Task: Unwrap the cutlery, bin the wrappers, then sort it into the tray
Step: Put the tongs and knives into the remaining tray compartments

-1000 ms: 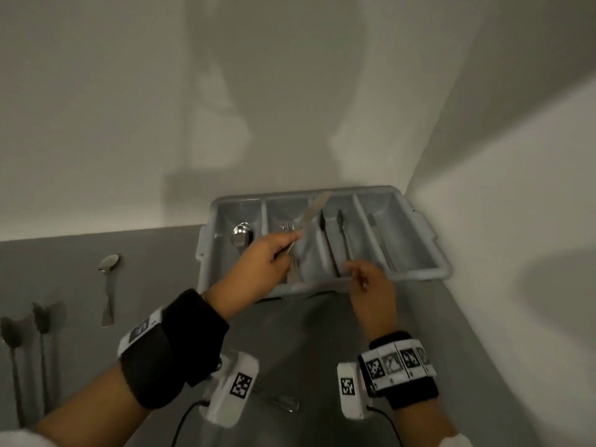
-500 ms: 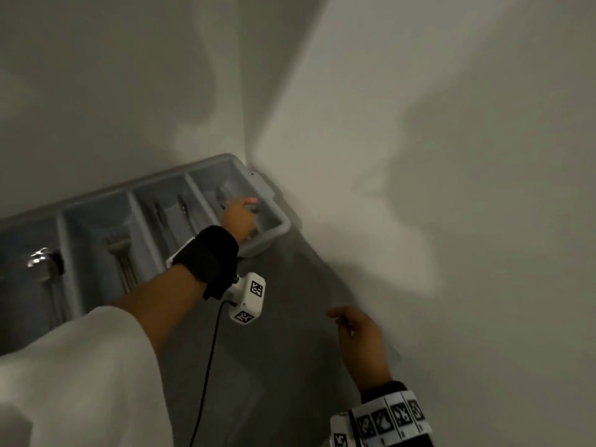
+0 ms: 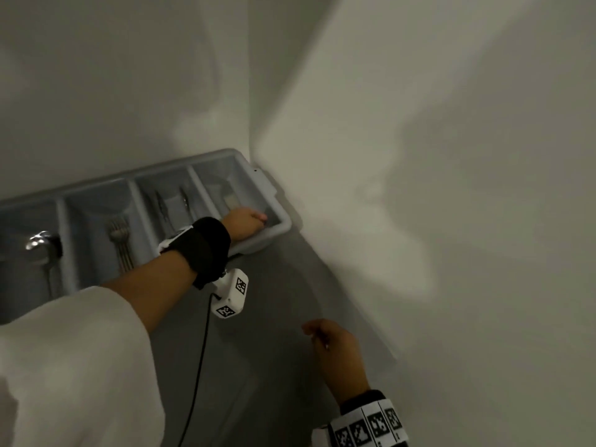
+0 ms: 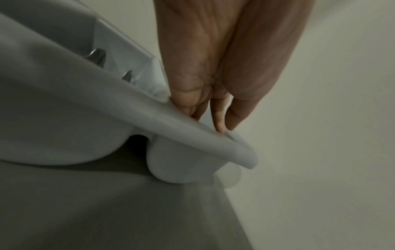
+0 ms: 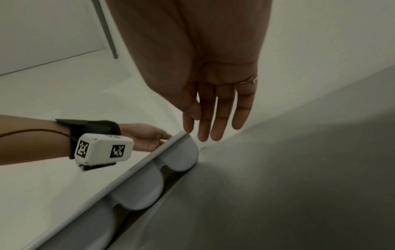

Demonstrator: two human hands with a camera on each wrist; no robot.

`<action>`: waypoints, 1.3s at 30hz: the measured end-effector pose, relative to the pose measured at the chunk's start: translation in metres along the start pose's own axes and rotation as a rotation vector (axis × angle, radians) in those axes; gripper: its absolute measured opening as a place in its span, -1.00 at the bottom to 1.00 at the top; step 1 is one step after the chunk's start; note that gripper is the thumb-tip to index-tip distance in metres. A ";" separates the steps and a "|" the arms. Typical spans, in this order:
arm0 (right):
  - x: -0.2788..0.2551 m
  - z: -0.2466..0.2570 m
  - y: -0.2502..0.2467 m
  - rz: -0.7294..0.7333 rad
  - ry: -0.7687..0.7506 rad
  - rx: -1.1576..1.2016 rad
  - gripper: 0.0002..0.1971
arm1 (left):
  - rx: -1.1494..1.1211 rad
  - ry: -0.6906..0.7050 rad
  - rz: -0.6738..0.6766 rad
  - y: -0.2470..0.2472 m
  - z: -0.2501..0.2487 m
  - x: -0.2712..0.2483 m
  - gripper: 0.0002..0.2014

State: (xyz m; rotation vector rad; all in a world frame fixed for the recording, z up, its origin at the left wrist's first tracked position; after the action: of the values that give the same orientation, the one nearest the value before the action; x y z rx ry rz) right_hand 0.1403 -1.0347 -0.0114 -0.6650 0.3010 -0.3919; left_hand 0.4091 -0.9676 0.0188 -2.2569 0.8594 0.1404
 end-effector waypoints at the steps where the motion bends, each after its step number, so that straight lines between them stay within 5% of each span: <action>1: 0.001 0.009 0.010 0.029 -0.017 -0.001 -0.71 | -0.072 0.045 -0.041 -0.009 -0.004 -0.011 -0.71; 8: -0.016 0.096 0.134 0.414 -0.237 -0.102 -0.78 | -0.316 0.248 -0.167 -0.069 0.048 -0.161 -0.74; 15: -0.071 0.175 0.275 0.704 -0.467 -0.428 -0.58 | -0.269 -0.069 -0.513 -0.152 0.223 -0.327 -0.58; 17: -0.078 0.186 0.296 0.693 -0.497 -0.556 -0.57 | -0.294 -0.147 -0.603 -0.169 0.258 -0.372 -0.55; 21: -0.076 0.202 0.316 0.587 -0.493 -0.617 -0.88 | -0.314 -0.267 -0.729 -0.185 0.314 -0.446 -0.53; 26: -0.074 0.200 0.333 0.577 -0.439 -0.818 -0.73 | -0.281 -0.375 -0.791 -0.190 0.367 -0.495 -0.52; 32: -0.067 0.198 0.325 0.527 -0.206 -0.446 -0.84 | -0.342 -0.661 -1.005 -0.204 0.440 -0.544 -0.82; 39: -0.090 0.238 0.301 0.485 -0.347 -0.208 -0.86 | -0.290 -0.922 -0.906 -0.212 0.490 -0.544 -0.10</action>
State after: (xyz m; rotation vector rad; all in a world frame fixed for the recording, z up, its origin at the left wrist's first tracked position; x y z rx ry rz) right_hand 0.2303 -0.6515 -0.0149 -0.8226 0.1635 0.2218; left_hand 0.1881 -0.2408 -0.0429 -2.2332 -0.6907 0.8190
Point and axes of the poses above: each hand's wrist, its own x-axis towards the middle knuckle, its own y-axis out of the palm, z = x × y, the point moved 10 cm from there along x, towards the middle knuckle, and after that the axes turned 2 degrees about -y, right-handed, at the moved point
